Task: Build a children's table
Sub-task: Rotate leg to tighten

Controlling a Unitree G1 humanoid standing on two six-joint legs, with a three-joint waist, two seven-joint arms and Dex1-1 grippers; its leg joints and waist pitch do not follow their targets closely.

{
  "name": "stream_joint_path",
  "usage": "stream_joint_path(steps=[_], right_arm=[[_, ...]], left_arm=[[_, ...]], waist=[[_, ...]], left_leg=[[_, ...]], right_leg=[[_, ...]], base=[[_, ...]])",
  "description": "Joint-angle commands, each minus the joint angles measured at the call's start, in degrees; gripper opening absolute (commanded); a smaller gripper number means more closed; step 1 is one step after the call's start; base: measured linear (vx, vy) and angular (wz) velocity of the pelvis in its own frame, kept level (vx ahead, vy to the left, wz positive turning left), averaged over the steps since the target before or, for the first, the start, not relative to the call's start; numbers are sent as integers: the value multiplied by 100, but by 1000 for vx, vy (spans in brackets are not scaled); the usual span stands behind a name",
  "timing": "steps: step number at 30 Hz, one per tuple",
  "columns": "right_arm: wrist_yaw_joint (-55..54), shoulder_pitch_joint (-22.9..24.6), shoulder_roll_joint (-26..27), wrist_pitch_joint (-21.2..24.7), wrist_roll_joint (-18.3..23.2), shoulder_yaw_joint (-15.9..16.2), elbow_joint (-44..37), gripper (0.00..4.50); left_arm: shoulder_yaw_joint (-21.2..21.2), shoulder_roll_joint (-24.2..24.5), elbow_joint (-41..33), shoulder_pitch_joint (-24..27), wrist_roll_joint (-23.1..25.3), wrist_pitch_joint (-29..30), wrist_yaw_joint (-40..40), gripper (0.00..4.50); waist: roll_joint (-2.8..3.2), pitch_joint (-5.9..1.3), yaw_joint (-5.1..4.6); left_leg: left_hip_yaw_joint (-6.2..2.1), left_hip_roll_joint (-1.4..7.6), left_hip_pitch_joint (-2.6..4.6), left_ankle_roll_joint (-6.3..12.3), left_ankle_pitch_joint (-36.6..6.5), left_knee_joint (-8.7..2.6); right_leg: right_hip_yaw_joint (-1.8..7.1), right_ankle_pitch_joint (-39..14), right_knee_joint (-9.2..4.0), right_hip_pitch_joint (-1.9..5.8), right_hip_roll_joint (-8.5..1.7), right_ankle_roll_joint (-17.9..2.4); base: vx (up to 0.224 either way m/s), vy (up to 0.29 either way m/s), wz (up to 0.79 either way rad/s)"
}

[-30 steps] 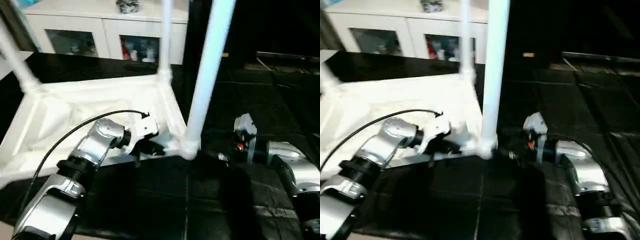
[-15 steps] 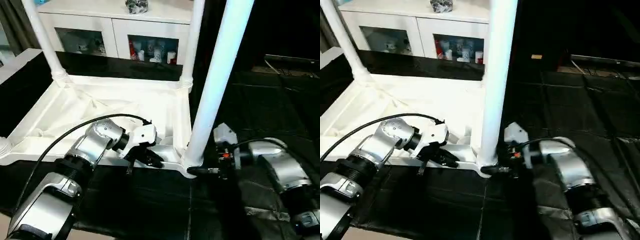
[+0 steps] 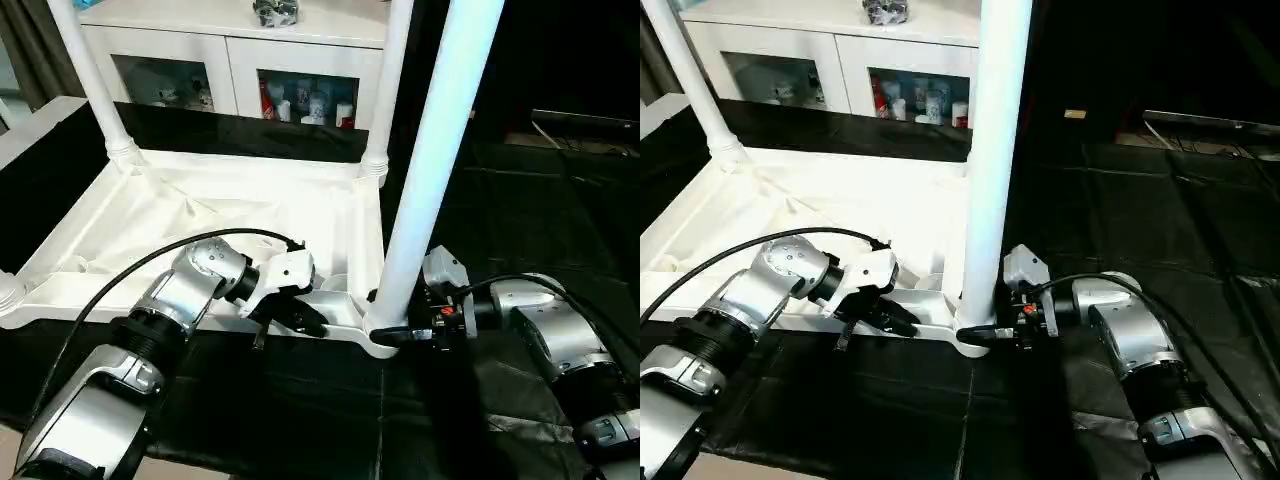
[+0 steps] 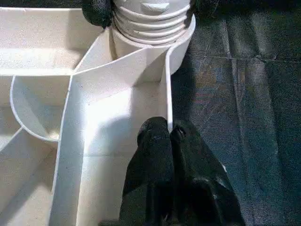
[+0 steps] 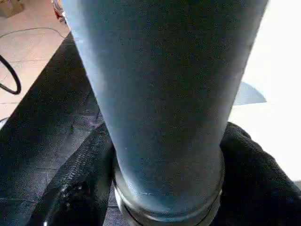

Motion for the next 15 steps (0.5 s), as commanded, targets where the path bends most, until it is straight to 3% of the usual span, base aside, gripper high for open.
stream_joint_path(steps=[1, 7, 10, 13, 14, 15], right_arm=[[37, -77, -10, -16, 48, 3, 25, 277], [15, 22, 56, 153, 125, -24, -62, 272], [-727, 111, 365, 537, 184, -239, -74, 272], [-1547, 118, 703, 671, 105, -404, 1, 272], [-2013, 97, 910, 695, 48, -488, 71, 272], [-2469, 68, 1117, 732, 11, -583, 152, 272]], left_arm=[[-127, -64, -111, -98, -26, -109, -272, 0], [-53, -105, -101, -92, -49, 19, -126, 0], [223, -328, -69, -136, -133, 515, 493, 0], [402, -522, -52, -175, -157, 833, 1029, 0], [497, -669, -39, -213, -131, 1070, 1420, 0], [578, -804, -29, -244, -98, 1257, 1786, 0]], waist=[[-59, -469, -35], [-47, -464, -37], [-15, -456, -49], [-44, -436, -90], [-28, -441, -98], [-22, -433, -149]], left_leg=[[-109, 353, 42, 506, -350, -345], [-111, 359, 48, 499, -392, -350], [-115, 371, 53, 445, -433, -357], [-118, 326, 58, 280, -626, -376], [-120, 330, 65, 255, -629, -380], [-130, 343, 60, 187, -623, -391]], right_leg=[[374, -715, -410, 341, -594, -1059], [373, -749, -422, 338, -593, -1077], [377, -793, -430, 324, -599, -1100], [367, -1243, -496, 347, -613, -1003], [374, -1290, -497, 346, -620, -980], [375, -1317, -496, 323, -617, -983]], base=[[0, 0, 0], [0, 0, 0], [0, 0, 0], [0, 0, 0], [0, 0, 0], [0, 0, 0]])
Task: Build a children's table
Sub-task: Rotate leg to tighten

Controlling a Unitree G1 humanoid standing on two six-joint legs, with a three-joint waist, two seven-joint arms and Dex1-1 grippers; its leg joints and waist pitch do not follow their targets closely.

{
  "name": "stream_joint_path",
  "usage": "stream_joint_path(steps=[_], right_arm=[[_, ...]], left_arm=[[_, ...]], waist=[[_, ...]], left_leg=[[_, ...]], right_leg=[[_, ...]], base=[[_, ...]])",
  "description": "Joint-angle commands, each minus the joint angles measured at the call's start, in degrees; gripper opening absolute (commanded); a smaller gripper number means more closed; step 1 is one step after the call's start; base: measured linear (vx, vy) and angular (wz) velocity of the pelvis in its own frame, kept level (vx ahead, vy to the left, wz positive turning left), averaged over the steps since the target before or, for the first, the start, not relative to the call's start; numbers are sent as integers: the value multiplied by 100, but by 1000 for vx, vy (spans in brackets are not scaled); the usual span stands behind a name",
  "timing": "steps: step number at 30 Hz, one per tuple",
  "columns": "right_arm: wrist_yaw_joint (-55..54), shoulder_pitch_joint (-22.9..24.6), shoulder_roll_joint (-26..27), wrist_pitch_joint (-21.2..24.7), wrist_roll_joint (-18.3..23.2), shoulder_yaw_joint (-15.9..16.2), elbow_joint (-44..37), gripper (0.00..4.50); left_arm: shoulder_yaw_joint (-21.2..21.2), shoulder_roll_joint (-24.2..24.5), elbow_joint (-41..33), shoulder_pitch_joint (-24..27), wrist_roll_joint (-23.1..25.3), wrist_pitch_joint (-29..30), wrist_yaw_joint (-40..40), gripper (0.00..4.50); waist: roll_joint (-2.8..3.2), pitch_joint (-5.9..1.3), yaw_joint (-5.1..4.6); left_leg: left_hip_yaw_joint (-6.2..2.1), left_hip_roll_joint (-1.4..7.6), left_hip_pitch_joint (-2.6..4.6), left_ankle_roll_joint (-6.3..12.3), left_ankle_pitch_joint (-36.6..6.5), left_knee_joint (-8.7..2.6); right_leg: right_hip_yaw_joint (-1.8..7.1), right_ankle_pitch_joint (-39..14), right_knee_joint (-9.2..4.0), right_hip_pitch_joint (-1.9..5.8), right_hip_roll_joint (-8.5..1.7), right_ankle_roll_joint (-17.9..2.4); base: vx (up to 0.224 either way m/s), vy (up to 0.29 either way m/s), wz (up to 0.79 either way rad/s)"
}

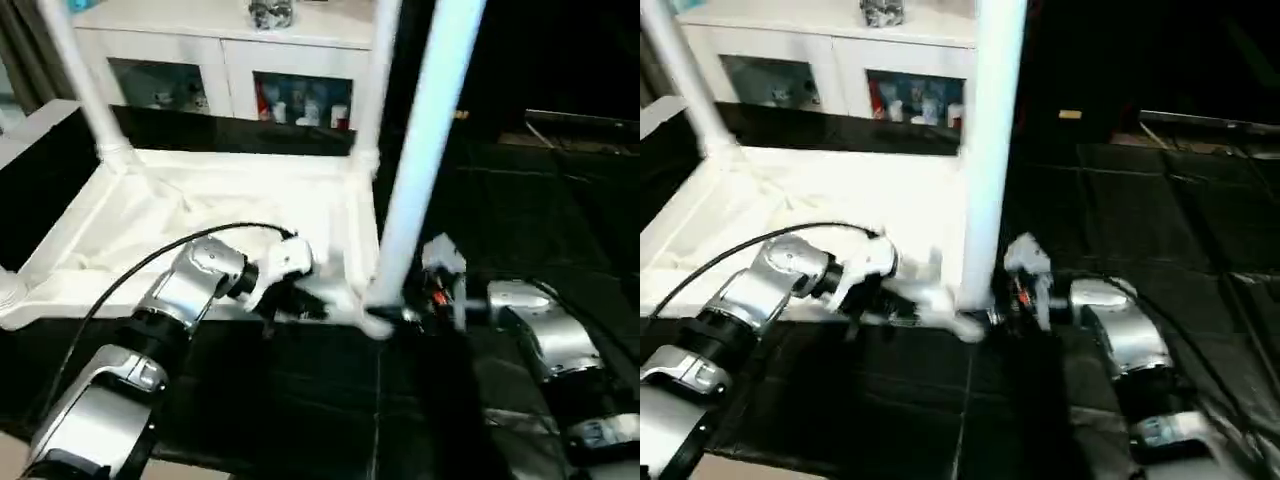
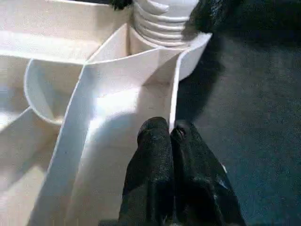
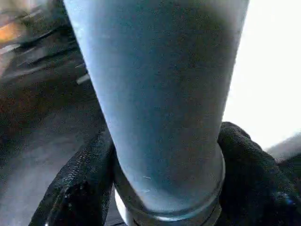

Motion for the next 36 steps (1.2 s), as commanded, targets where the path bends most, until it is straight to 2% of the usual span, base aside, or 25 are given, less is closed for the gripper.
stream_joint_path(steps=[1, 3, 4, 5, 7, 11, 14, 15, 18, 19, 20, 23, 26, 27, 28, 30, 31, 33, 35, 36], right_arm=[[-799, -41, 484, 178, 49, 35, 122, 272], [-1708, -148, 926, 67, -103, -86, 399, 272], [-1708, -148, 926, 67, -103, -86, 399, 272], [-1964, -193, 1044, 76, -127, -144, 492, 272], [-2733, -367, 1382, 84, -189, -323, 765, 272], [-3276, -498, 1617, 120, -334, -377, 865, 272], [-3399, -481, 1692, 43, -342, -460, 833, 272], [-3417, -472, 1705, 24, -329, -490, 823, 327], [-3424, -439, 1716, 0, -284, -565, 773, 348], [-3404, -419, 1699, -9, -291, -560, 744, 359], [-3394, -397, 1676, -28, -286, -553, 716, 370], [-3174, -250, 1468, -112, -214, -603, 493, 394], [-2921, -148, 1275, -142, -176, -639, 350, 420], [-2422, -18, 968, -104, -47, -694, 156, 429], [-2175, 36, 806, -115, -11, -693, 86, 446], [-1765, 112, 556, -178, 18, -645, 5, 446], [-1562, 150, 426, -222, 18, -606, -34, 446], [-1068, 225, 101, -331, 56, -555, -112, 446], [-764, 245, -99, -356, 114, -559, -154, 446], [-389, 246, -325, -388, 202, -580, -198, 446]], left_arm=[[193, -522, -115, -247, -176, 393, 739, 0], [391, -884, -214, -283, -218, 808, 1373, 0], [391, -884, -214, -283, -218, 808, 1373, 0], [420, -962, -248, -289, -205, 882, 1517, 0], [560, -1246, -331, -353, -180, 1102, 2055, 0], [660, -1476, -429, -416, -133, 1263, 2531, 0], [682, -1532, -565, -395, -92, 1365, 2637, 0], [683, -1532, -593, -384, -86, 1388, 2638, 0], [671, -1498, -650, -350, -63, 1453, 2626, 0], [669, -1475, -657, -338, -64, 1460, 2612, 0], [673, -1454, -659, -328, -68, 1467, 2616, 0], [657, -1292, -589, -309, -74, 1300, 2527, 0], [609, -1162, -531, -285, -62, 1125, 2352, 0], [533, -983, -490, -248, -55, 993, 2045, 0], [495, -903, -477, -234, -60, 958, 1886, 0], [430, -784, -456, -218, -60, 849, 1644, 0], [393, -730, -455, -212, -61, 792, 1519, 0], [296, -576, -464, -184, -79, 661, 1162, 0], [220, -461, -478, -163, -93, 599, 900, 0], [106, -301, -492, -129, -104, 402, 539, 0]], waist=[[-41, -435, -45], [-46, -431, -104], [-45, -433, -159], [-50, -439, -166], [-62, -436, -240], [-55, -435, -254], [-43, -444, -262], [-41, -443, -262], [-40, -441, -270], [-15, -446, -267], [-28, -443, -274], [-24, -448, -266], [-46, -461, -264], [-27, -461, -260], [-46, -460, -249], [-45, -476, -242], [-14, -471, -249], [-33, -470, -241], [-9, -468, -222], [-20, -466, -199]], left_leg=[[-144, 332, 34, 162, -632, -405], [-129, 313, 34, 168, -617, -402], [-131, 311, 21, 166, -580, -399], [-137, 294, 16, 189, -552, -396], [-119, 263, -2, 266, -470, -383], [-112, 261, 4, 360, -414, -380], [-120, 286, 17, 426, -422, -389], [-119, 287, 17, 434, -430, -390], [-119, 287, 12, 465, -445, -392], [-119, 283, 21, 460, -448, -388], [-115, 282, 17, 468, -444, -390], [-121, 285, 13, 491, -413, -391], [-121, 288, 10, 564, -377, -387], [-125, 283, 4, 579, -348, -383], [-113, 278, 9, 640, -361, -371], [-121, 284, -14, 717, -247, -362], [-124, 286, -19, 742, -208, -356], [-115, 283, -7, 757, -260, -352], [-114, 294, 3, 753, -329, -350], [-116, 295, -1, 769, -319, -350]], right_leg=[[359, -1397, -516, 353, -616, -950], [364, -1386, -533, 344, -612, -951], [371, -1303, -525, 352, -619, -994], [361, -1279, -534, 366, -616, -990], [361, -1196, -538, 370, -598, -1011], [362, -1185, -551, 370, -579, -968], [370, -827, -509, 365, -576, -1068], [372, -798, -508, 367, -581, -1081], [374, -700, -500, 376, -587, -1121], [375, -696, -501, 376, -588, -1123], [376, -672, -505, 379, -581, -1124], [375, -596, -496, 387, -584, -1130], [378, -452, -476, 405, -580, -1138], [373, -397, -470, 408, -577, -1150], [375, -350, -479, 405, -568, -1141], [369, -147, -443, 425, -572, -1170], [369, -70, -435, 410, -580, -1212], [357, -141, -459, 410, -576, -1244], [357, -248, -468, 408, -572, -1244], [351, -248, -468, 411, -559, -1238]], base=[[0, 0, 0], [0, 0, 0], [0, 0, 0], [0, 0, 0], [0, 0, 0], [0, 0, 0], [0, 0, 0], [0, 0, 0], [0, 0, 0], [0, 0, 0], [0, 0, 0], [0, 0, 0], [0, 0, 0], [0, 0, 0], [0, 0, 0], [0, 0, 0], [0, 0, 0], [0, 0, 0], [0, 0, 0], [0, 0, 0]])
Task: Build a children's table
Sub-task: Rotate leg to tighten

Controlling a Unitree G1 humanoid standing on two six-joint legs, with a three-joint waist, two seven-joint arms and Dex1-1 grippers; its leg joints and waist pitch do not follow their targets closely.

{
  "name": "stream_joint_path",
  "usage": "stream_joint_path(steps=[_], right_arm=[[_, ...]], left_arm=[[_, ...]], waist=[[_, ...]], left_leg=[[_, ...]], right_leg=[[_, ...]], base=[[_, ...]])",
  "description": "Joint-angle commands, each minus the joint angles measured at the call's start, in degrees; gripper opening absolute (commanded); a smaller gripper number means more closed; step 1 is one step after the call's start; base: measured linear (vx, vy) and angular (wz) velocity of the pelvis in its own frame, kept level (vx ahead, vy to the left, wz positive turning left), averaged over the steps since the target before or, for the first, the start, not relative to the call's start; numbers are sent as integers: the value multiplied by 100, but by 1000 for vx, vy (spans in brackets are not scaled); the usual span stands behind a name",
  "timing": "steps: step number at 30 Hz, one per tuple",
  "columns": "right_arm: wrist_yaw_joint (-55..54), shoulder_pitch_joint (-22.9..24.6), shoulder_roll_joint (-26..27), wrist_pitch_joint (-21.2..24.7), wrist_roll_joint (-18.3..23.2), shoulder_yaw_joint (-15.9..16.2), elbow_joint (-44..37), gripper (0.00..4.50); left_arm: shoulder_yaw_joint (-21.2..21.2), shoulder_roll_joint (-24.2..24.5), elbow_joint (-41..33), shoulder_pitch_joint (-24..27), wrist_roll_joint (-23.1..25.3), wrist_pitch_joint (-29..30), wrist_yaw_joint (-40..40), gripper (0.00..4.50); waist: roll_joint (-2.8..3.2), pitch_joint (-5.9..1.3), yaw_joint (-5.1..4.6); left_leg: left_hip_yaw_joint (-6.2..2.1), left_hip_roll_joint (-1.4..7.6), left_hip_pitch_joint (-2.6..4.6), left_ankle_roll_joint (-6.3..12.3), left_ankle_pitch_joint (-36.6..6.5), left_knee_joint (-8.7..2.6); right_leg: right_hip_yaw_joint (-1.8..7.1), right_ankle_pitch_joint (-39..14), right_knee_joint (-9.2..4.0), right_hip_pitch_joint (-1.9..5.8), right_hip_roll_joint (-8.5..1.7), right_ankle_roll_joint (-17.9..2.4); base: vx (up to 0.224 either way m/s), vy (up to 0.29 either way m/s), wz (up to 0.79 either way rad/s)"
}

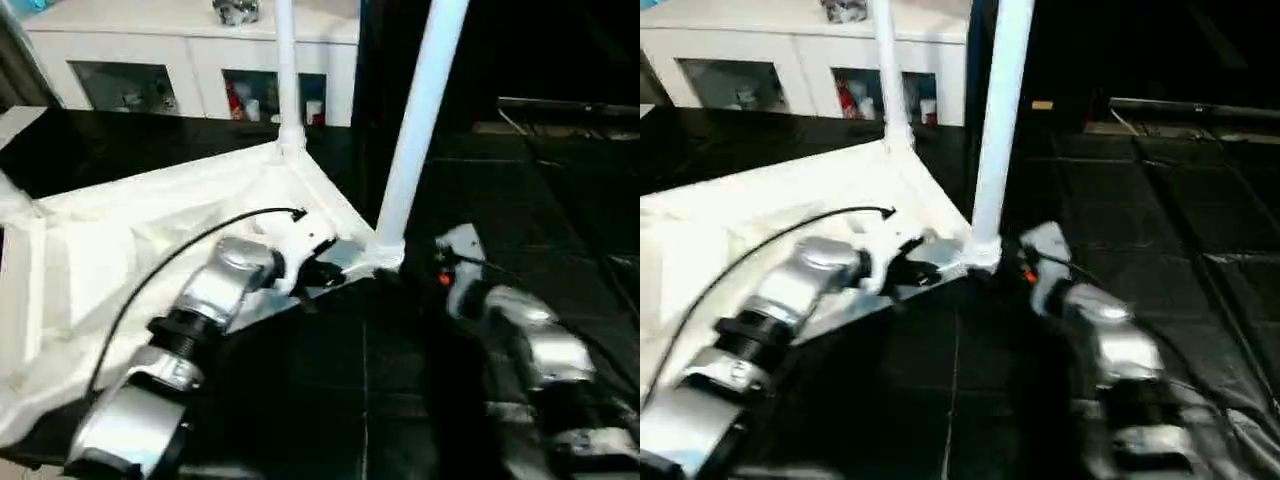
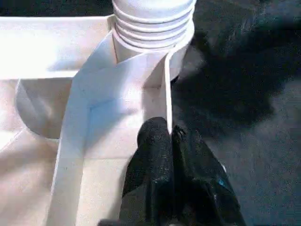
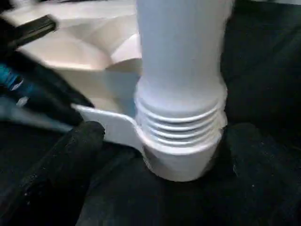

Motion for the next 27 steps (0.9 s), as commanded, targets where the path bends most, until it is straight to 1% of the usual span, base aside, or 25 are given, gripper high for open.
stream_joint_path(steps=[1, 2, 3, 5, 7, 8, 9, 10, 11, 12, 13, 14, 15, 16, 17, 18, 19, 20, 21, 23, 24, 25, 26, 27], right_arm=[[481, 4, -210, -98, 170, -36, -180, 446], [689, 0, -328, -88, 208, -9, -211, 446], [780, -1, -379, -82, 224, 7, -225, 446], [1080, -4, -531, -130, 213, 105, -251, 446], [1494, -29, -718, -240, 126, 307, -266, 446], [1635, -43, -776, -267, 101, 375, -265, 446], [1939, -58, -855, -256, 103, 519, -315, 446], [2019, -61, -873, -248, 108, 555, -331, 446], [2019, -61, -873, -248, 108, 555, -331, 446], [2287, -100, -922, -285, 76, 752, -375, 446], [2287, -100, -922, -285, 76, 752, -375, 446], [2409, -147, -923, -346, 14, 867, -351, 446], [2450, -174, -913, -381, -27, 918, -327, 446], [2476, -216, -888, -433, -78, 973, -280, 446], [2490, -244, -872, -468, -111, 1009, -248, 446], [2526, -287, -850, -494, -134, 1067, -194, 446], [2529, -290, -848, -501, -135, 1072, -189, 446], [2573, -312, -829, -539, -144, 1118, -160, 446], [2641, -326, -810, -543, -142, 1165, -154, 446], [2668, -335, -787, -545, -142, 1197, -151, 446], [2678, -340, -774, -539, -137, 1209, -144, 446], [2684, -346, -768, -534, -133, 1216, -134, 431], [2691, -353, -760, -529, -128, 1224, -122, 431], [2724, -378, -728, -468, -97, 1238, -89, 421]], left_arm=[[-143, 137, -269, -51, -123, -311, -602, 0], [-204, 224, -260, -44, -124, -399, -807, 0], [-230, 261, -254, -42, -124, -432, -895, 0], [-304, 366, -249, -26, -137, -627, -1190, 0], [-412, 507, -248, -17, -160, -801, -1623, 0], [-453, 555, -235, -21, -172, -867, -1773, 0], [-541, 630, -177, -52, -139, -1015, -1953, 0], [-564, 648, -159, -62, -128, -1053, -1993, 0], [-564, 648, -159, -62, -128, -1053, -1993, 0], [-642, 695, -71, -117, -106, -1205, -2160, 0], [-642, 695, -71, -117, -106, -1205, -2160, 0], [-688, 720, -34, -145, -112, -1306, -2327, 0], [-713, 734, -38, -151, -119, -1342, -2419, 0], [-738, 742, -47, -154, -115, -1380, -2493, 0], [-754, 745, -54, -156, -112, -1404, -2536, 0], [-772, 747, -55, -156, -102, -1454, -2589, 0], [-773, 747, -55, -156, -101, -1458, -2591, 0], [-786, 747, -47, -156, -93, -1496, -2608, 0], [-797, 747, -34, -158, -96, -1527, -2621, 0], [-803, 746, -25, -160, -102, -1546, -2627, 0], [-806, 744, -24, -160, -102, -1553, -2627, 0], [-805, 743, -17, -161, -101, -1562, -2632, 0], [-804, 741, -10, -163, -100, -1573, -2639, 0], [-798, 740, 6, -163, -96, -1597, -2656, 0]], waist=[[-17, -478, 51], [-12, -476, 59], [-7, -474, 107], [-10, -473, 128], [-14, -480, 169], [-10, -487, 188], [-15, -483, 219], [-13, -486, 248], [-11, -483, 258], [-18, -484, 271], [-43, -480, 269], [-28, -478, 280], [-25, -477, 286], [-38, -476, 287], [-37, -474, 283], [-29, -471, 289], [-28, -474, 296], [-45, -472, 300], [-38, -477, 309], [-36, -478, 307], [-47, -479, 306], [-49, -480, 314], [-49, -483, 316], [-50, -486, 319]], left_leg=[[-111, 312, 33, 737, -351, -297], [-107, 316, 35, 736, -355, -294], [-101, 332, 56, 727, -405, -297], [-102, 330, 55, 698, -450, -300], [-103, 343, 61, 656, -434, -302], [-105, 342, 62, 659, -424, -296], [-101, 345, 64, 674, -411, -293], [-101, 348, 68, 688, -413, -291], [-102, 355, 66, 685, -415, -294], [-105, 354, 66, 670, -442, -295], [-101, 350, 58, 669, -451, -299], [-105, 352, 57, 641, -461, -301], [-105, 347, 60, 614, -488, -301], [-107, 354, 61, 586, -491, -308], [-110, 355, 58, 573, -493, -311], [-105, 362, 78, 549, -528, -312], [-99, 362, 87, 539, -556, -311], [-100, 363, 80, 541, -556, -313], [-107, 359, 63, 549, -537, -311], [-111, 361, 59, 552, -495, -312], [-112, 361, 55, 562, -481, -312], [-109, 358, 58, 564, -473, -308], [-109, 356, 55, 566, -457, -307], [-105, 347, 50, 578, -432, -300]], right_leg=[[362, -253, -394, 423, -567, -1232], [363, -255, -393, 416, -563, -1230], [363, -332, -402, 396, -568, -1237], [356, -420, -406, 393, -568, -1239], [357, -448, -399, 389, -576, -1237], [355, -424, -389, 387, -578, -1242], [358, -405, -389, 381, -574, -1243], [362, -391, -380, 378, -574, -1246], [365, -385, -375, 371, -576, -1245], [359, -422, -375, 371, -582, -1251], [359, -460, -385, 378, -584, -1238], [359, -550, -391, 375, -592, -1214], [356, -642, -402, 368, -590, -1190], [359, -688, -398, 368, -595, -1171], [359, -700, -396, 367, -588, -1166], [363, -742, -408, 346, -587, -1166], [372, -746, -408, 347, -590, -1184], [371, -744, -406, 352, -594, -1188], [366, -734, -396, 365, -596, -1174], [364, -692, -387, 365, -590, -1164], [362, -675, -383, 367, -592, -1158], [366, -687, -387, 365, -598, -1148], [367, -674, -384, 369, -598, -1146], [365, -642, -382, 369, -593, -1143]], base=[[0, 0, 0], [0, 0, 0], [0, 0, 0], [0, 0, 0], [0, 0, 0], [0, 0, 0], [0, 0, 0], [0, 0, 0], [0, 0, 0], [0, 0, 0], [0, 0, 0], [0, 0, 0], [0, 0, 0], [0, 0, 0], [0, 0, 0], [0, 0, 0], [0, 0, 0], [0, 0, 0], [0, 0, 0], [0, 0, 0], [0, 0, 0], [0, 0, 0], [0, 0, 0], [0, 0, 0]])
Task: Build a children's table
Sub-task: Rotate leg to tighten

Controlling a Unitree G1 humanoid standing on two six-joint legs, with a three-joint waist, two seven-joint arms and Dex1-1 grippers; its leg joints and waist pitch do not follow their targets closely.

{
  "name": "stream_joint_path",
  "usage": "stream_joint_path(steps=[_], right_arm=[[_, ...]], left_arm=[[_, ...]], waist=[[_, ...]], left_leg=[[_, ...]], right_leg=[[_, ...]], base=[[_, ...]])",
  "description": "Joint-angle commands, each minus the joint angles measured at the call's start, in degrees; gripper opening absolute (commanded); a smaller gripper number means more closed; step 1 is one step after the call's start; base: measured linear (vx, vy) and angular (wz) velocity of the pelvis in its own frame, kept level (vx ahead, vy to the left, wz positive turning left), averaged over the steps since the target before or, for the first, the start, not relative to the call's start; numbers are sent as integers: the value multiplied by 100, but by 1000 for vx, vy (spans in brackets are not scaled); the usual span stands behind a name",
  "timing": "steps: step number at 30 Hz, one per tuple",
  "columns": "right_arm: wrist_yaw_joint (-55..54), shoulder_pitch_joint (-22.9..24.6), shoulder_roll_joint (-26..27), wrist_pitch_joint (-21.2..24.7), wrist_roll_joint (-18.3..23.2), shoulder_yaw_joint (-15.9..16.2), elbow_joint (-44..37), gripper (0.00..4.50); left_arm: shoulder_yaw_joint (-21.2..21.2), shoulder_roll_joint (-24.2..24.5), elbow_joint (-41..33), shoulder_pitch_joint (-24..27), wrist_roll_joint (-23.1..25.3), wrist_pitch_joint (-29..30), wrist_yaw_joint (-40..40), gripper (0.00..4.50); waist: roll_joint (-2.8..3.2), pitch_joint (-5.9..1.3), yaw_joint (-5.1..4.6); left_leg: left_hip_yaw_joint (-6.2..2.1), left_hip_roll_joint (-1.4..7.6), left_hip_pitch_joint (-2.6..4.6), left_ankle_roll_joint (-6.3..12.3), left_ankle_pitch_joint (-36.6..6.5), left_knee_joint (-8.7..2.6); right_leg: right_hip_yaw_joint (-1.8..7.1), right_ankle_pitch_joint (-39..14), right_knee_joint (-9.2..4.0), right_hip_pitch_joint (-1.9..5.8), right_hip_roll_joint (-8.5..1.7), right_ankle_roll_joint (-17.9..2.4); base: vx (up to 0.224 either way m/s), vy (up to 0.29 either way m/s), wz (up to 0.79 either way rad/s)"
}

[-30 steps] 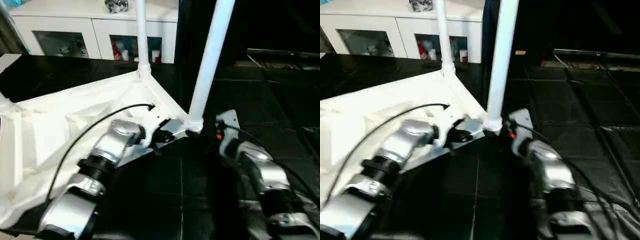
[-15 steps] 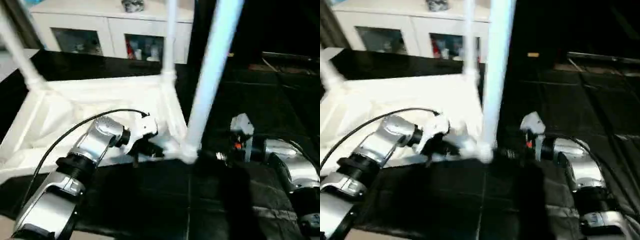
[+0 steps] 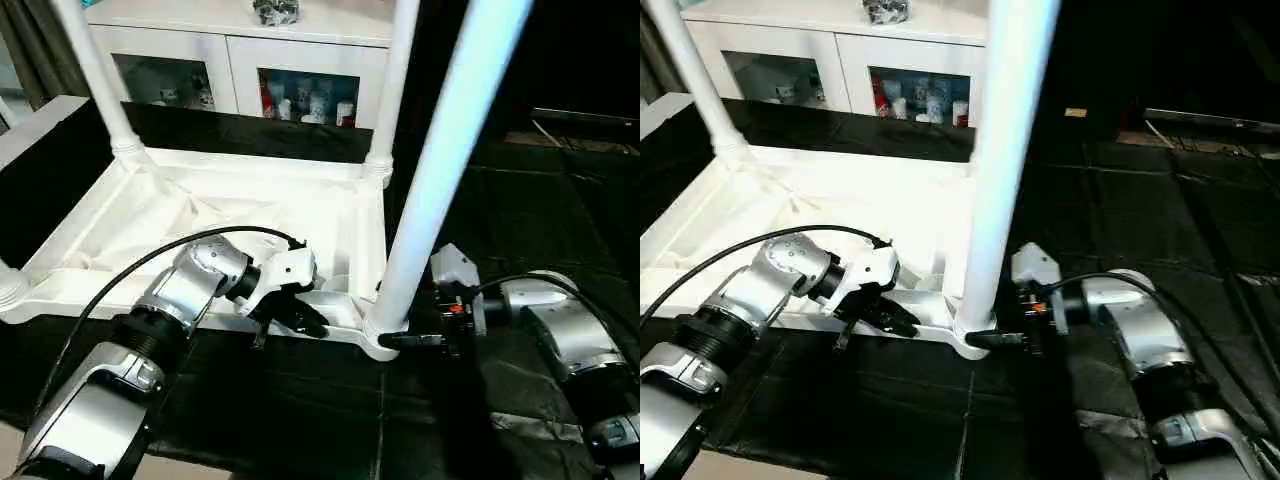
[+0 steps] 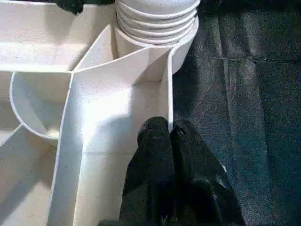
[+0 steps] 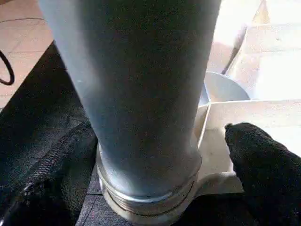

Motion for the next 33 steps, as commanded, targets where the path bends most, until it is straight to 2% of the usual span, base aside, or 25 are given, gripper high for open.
stream_joint_path(steps=[1, 16, 17, 21, 22, 23, 24, 25, 27, 28, 29, 30, 33], right_arm=[[74, -93, 21, -9, -4, 33, 46, 421], [225, -136, 111, 127, 84, 82, 144, 290], [235, -124, 121, 139, 85, 82, 136, 282], [-102, -23, 313, 469, 195, -35, 9, 277], [-367, 9, 427, 683, 236, -106, -37, 276], [-559, 38, 519, 693, 232, -151, -59, 276], [-669, 72, 585, 689, 236, -173, -95, 275], [-709, 80, 605, 706, 233, -176, -103, 275], [-1544, 126, 974, 830, 47, -238, -55, 275], [-1721, 124, 1048, 843, -4, -251, -26, 275], [-2371, 54, 1345, 874, -141, -328, 101, 275], [-2432, 47, 1373, 874, -155, -334, 112, 275], [-3417, -149, 1828, 1035, -403, -406, 295, 274]], left_arm=[[-84, -37, -54, -187, -28, -101, -224, 0], [-70, -47, -13, -179, -37, -145, -236, 0], [-57, -60, 2, -179, -30, -127, -190, 0], [171, -256, 14, -169, -97, 313, 360, 0], [274, -339, -14, -153, -151, 505, 568, 0], [331, -395, -46, -138, -181, 634, 699, 0], [371, -436, -79, -123, -195, 735, 806, 0], [384, -452, -85, -121, -195, 765, 852, 0], [590, -739, -190, -97, -228, 1279, 1514, 0], [629, -795, -208, -95, -236, 1375, 1630, 0], [750, -1015, -265, -100, -239, 1617, 2056, 0], [760, -1036, -272, -99, -240, 1641, 2092, 0], [902, -1393, -307, -108, -190, 1932, 2751, 0]], waist=[[-48, -483, -25], [-55, -483, -19], [-77, -482, -25], [-74, -475, -34], [-63, -464, -41], [-69, -464, -28], [-48, -453, -40], [-64, -453, -57], [-54, -439, -105], [-72, -442, -143], [-79, -446, -188], [-69, -441, -207], [-62, -440, -321]], left_leg=[[-107, 350, 55, 559, -452, -324], [-106, 351, 57, 538, -447, -325], [-105, 351, 53, 545, -431, -325], [-94, 351, 52, 548, -423, -323], [-103, 355, 48, 509, -443, -333], [-109, 349, 62, 485, -480, -330], [-110, 333, 62, 414, -573, -333], [-112, 324, 66, 359, -646, -343], [-117, 343, 72, 285, -682, -360], [-132, 321, 61, 242, -704, -368], [-132, 310, 29, 211, -638, -371], [-130, 305, 46, 202, -659, -372], [-132, 270, 41, 199, -655, -365]], right_leg=[[364, -674, -396, 353, -593, -1137], [363, -800, -403, 350, -594, -1080], [362, -775, -399, 351, -587, -1075], [367, -792, -404, 348, -591, -1093], [367, -892, -406, 342, -590, -1079], [358, -996, -428, 335, -594, -1056], [359, -1216, -451, 339, -606, -1014], [354, -1415, -480, 348, -606, -941], [365, -1483, -482, 328, -601, -916], [349, -1544, -493, 351, -604, -900], [352, -1492, -484, 375, -602, -873], [353, -1520, -504, 350, -604, -878], [339, -1534, -515, 365, -583, -904]], base=[[0, 0, 0], [0, 0, 0], [0, 0, 0], [0, 0, 0], [0, 0, 0], [0, 0, 0], [0, 0, 0], [0, 0, 0], [0, 0, 0], [0, 0, 0], [0, 0, 0], [0, 0, 0], [0, 0, 0]])
